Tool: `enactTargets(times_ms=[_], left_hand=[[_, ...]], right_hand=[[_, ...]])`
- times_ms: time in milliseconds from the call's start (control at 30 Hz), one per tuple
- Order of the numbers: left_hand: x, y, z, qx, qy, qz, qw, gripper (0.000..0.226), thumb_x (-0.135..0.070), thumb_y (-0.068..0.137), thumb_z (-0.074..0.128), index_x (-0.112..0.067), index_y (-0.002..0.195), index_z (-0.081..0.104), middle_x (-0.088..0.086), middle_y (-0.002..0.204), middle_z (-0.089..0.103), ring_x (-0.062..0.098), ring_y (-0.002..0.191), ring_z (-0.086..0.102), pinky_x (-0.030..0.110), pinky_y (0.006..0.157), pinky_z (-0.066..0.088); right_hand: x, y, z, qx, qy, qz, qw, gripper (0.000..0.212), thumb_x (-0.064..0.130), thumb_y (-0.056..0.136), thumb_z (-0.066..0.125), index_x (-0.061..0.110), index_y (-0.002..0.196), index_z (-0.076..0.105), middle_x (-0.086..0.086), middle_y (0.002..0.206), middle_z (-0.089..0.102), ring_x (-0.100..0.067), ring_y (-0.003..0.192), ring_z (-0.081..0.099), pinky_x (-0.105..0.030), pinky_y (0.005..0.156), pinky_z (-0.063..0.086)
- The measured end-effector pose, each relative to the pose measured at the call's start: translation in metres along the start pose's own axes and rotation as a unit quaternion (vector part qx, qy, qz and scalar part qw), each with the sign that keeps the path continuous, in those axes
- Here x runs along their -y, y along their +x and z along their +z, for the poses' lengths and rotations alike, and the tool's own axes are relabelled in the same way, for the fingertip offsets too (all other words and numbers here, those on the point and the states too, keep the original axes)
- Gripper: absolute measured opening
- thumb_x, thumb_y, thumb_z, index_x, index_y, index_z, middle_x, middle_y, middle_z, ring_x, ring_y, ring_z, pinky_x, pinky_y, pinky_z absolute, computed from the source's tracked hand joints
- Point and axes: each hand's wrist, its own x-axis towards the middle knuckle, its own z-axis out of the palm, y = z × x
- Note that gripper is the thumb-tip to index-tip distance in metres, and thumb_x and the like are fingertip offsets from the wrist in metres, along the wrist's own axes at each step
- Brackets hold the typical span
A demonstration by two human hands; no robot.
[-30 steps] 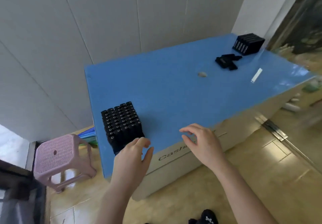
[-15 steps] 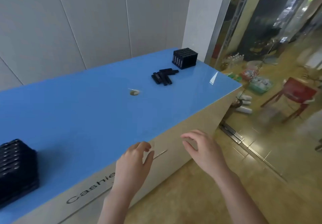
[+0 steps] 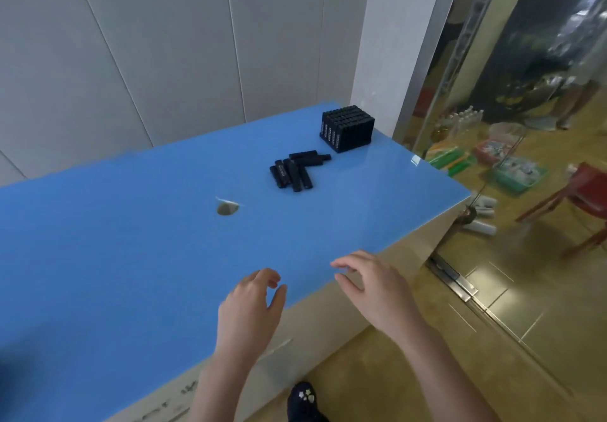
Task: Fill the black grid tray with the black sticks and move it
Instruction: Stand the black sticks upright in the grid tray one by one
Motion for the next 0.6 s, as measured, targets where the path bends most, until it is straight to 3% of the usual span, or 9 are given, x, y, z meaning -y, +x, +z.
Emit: enactTargets(times_ms=[200,400,600], left_hand=[[-0.028,0.085,0.011,0.01,0.001,0.025,1.0,0.021,-0.04,0.092,0.047,-0.026,0.107,0.055,-0.015,0.106,0.06,0.009,0.1,0.056,0.028,0.079,0.045],[-0.028,0.143,0.01,-0.019,0.017,-0.006,1.0,0.029,-0.037,0.094,0.045,-0.023,0.117,0.053,-0.012,0.12,0.054,0.01,0.114,0.049,0.028,0.083,0.043],[-0.007,0.157,0.014,-0.06,0.008,-0.101,0.993,0.024,-0.037,0.091,0.051,-0.025,0.112,0.056,-0.015,0.112,0.053,0.009,0.111,0.052,0.027,0.075,0.042]], right_hand=[[-0.028,0.09,-0.003,0.022,-0.011,0.003,1.0,0.021,0.029,0.088,0.054,0.028,0.108,0.061,0.015,0.105,0.06,-0.008,0.099,0.057,-0.029,0.081,0.048],[-0.03,0.161,0.019,0.056,0.064,0.043,0.995,0.04,0.034,0.091,0.052,0.021,0.128,0.045,0.008,0.113,0.058,-0.014,0.101,0.057,-0.033,0.085,0.046],[-0.033,0.24,0.047,0.082,0.078,0.087,0.99,0.064,0.042,0.091,0.048,0.01,0.141,0.023,-0.003,0.143,0.035,-0.021,0.129,0.038,-0.034,0.101,0.036]])
